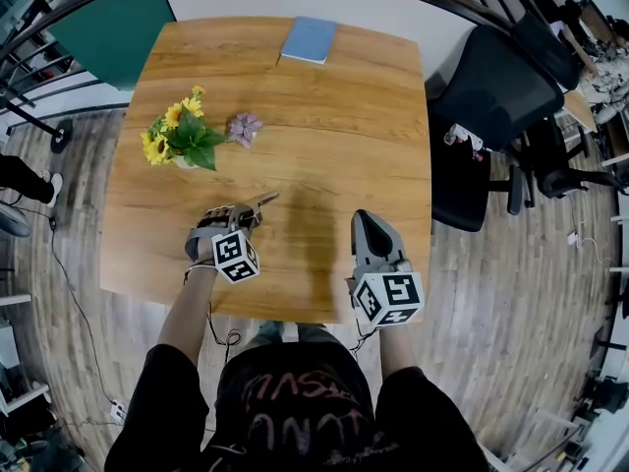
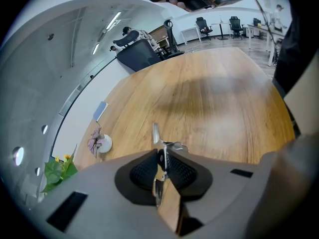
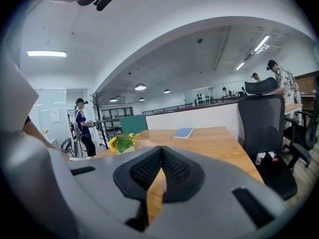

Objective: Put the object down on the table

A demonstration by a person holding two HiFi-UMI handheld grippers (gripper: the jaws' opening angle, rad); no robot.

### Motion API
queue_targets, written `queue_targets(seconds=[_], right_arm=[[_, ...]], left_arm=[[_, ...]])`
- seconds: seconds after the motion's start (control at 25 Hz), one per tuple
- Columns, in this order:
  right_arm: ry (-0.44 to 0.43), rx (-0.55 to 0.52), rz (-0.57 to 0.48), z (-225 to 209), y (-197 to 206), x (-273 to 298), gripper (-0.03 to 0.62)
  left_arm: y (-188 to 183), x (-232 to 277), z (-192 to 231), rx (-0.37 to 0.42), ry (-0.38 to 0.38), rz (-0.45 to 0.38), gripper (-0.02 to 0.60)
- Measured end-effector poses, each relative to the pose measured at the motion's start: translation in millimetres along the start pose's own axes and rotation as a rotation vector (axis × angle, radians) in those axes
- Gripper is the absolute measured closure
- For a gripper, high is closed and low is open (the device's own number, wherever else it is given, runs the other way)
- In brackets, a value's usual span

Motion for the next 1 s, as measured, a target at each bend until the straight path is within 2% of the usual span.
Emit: queue_targets(seconds=[0.2, 0.52, 0.72, 1.0], right_arm=[[0.0, -0.001, 0.002, 2, -1, 0, 0.589], [0.0, -0.002, 0.002, 4, 2, -2, 0.589], [0.005, -0.002, -0.004, 4, 0, -5, 0.589], [0.007, -0.001, -0.017, 6, -5, -10, 0.589]], left_arm=[[3, 4, -9, -0.027, 0.041, 0.012, 0.486], [5, 7, -11, -0.07, 0.07, 0.019, 0.479], [4, 7, -15, -0.089, 0.122, 0.041, 0.422], [3, -6, -6, -0.193, 0.107, -0.006, 0.398]])
Point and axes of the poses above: the fingertips, and each gripper's own axes: x forward along the fingers, z to its left, y out of its underside, the point moved 4 cm from there along -x, backward along the fingers, and after that the axes turned 6 degrees about -x, right-handed, at the moved point
